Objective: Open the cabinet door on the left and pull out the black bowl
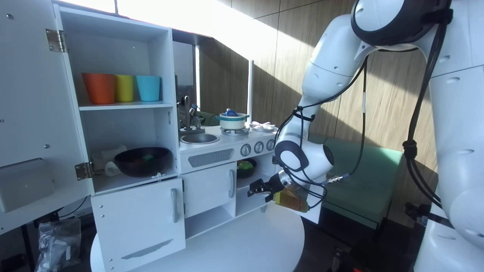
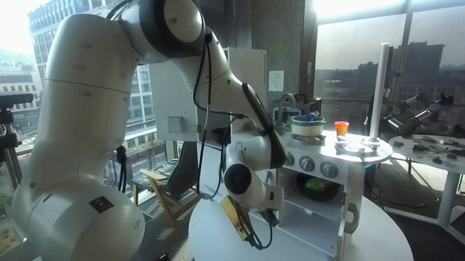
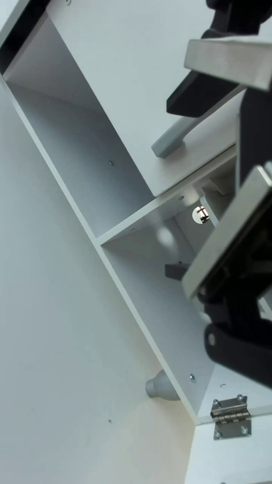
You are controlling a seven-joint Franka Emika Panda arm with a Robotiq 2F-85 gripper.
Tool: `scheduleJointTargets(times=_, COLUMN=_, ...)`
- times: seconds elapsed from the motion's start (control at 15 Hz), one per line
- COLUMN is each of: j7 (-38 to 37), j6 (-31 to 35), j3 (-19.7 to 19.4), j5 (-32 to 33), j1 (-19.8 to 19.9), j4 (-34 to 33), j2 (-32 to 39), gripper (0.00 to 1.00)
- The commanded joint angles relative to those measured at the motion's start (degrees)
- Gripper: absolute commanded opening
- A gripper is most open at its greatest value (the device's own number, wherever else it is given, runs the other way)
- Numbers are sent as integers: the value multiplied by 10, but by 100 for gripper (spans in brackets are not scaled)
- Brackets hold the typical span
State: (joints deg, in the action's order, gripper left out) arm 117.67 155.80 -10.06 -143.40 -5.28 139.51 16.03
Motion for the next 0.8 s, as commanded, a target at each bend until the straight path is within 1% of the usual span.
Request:
scheduleJointTargets(times=0.0, j7=103, j6=3, j3=-19, j5=-2, j1=-22, j4=2, j2=-31, gripper=100)
scheduleJointTargets(times=0.07, j7=132, j6=-7, j3=-20, j5=-1, j1=-24, j4=5, j2=-34, gripper=100)
scheduleJointTargets(times=0.13, j7=175, j6=-13, j3=-24, j5=-26, j1=-39, j4=7, j2=-32, gripper=100)
scheduleJointTargets(times=0.2, j7=186, j6=-8, j3=-16, j5=-1, j1=-27, j4=0, j2=-34, gripper=100)
scheduleJointTargets(times=0.27, j7=214, j6=-3, j3=-16, j5=-1, j1=-28, j4=-9, j2=-30, gripper=100)
scheduleJointTargets(times=0.33, j7=257, j6=-4, j3=-33, j5=-29, j1=-53, j4=-17, j2=-22, gripper=100)
scheduleJointTargets(times=0.4, j7=269, j6=0, j3=-19, j5=-4, j1=-30, j4=-26, j2=-25, gripper=100)
scheduleJointTargets(times=0.47, j7=296, j6=-5, j3=-20, j5=-3, j1=-30, j4=-30, j2=-26, gripper=100)
scheduleJointTargets(times=0.53, j7=321, j6=-19, j3=-53, j5=-16, j1=-64, j4=-34, j2=-25, gripper=100)
scheduleJointTargets(times=0.73, j7=381, j6=-53, j3=-86, j5=-11, j1=-87, j4=-52, j2=-20, gripper=100)
